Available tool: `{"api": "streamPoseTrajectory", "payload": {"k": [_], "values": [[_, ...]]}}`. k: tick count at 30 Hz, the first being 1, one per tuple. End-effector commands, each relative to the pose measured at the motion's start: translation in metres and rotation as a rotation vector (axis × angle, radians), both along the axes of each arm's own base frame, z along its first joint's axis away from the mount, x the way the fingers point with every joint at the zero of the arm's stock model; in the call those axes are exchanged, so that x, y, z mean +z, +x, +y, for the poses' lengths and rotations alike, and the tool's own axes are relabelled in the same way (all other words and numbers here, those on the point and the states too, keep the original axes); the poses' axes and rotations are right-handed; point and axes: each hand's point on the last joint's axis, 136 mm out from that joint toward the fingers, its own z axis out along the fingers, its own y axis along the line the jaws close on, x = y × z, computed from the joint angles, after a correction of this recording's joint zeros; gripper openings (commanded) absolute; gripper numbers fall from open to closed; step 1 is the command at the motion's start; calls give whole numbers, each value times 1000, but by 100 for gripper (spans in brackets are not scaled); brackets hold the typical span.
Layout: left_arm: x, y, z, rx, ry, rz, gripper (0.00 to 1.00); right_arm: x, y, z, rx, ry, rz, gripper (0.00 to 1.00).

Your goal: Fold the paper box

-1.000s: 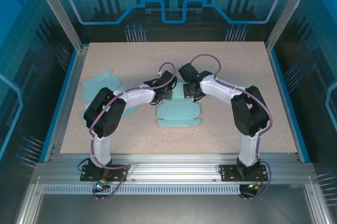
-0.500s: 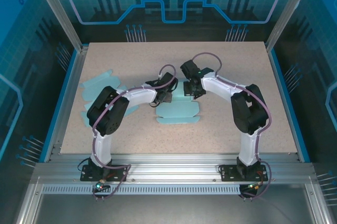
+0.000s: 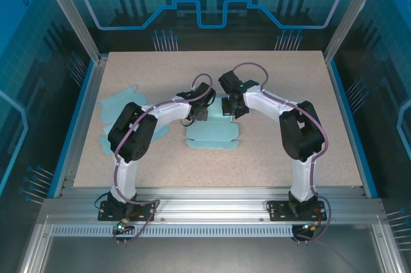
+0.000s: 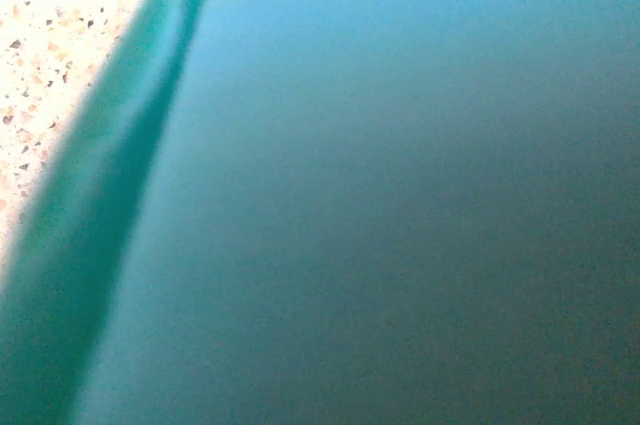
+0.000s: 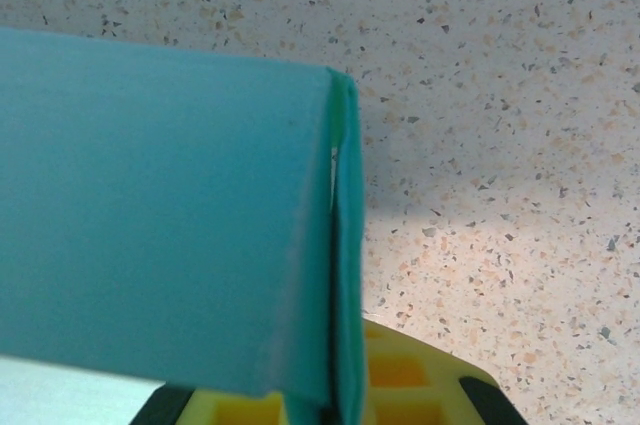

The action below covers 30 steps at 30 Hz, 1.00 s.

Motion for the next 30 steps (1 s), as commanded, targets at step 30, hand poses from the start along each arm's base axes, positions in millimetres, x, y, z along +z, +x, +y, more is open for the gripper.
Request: {"api": "streamPoseTrajectory", "payload": {"k": [30], "values": [[31, -3, 18, 74, -62, 108, 53, -32, -14, -1, 57, -88, 163, 0]]}}
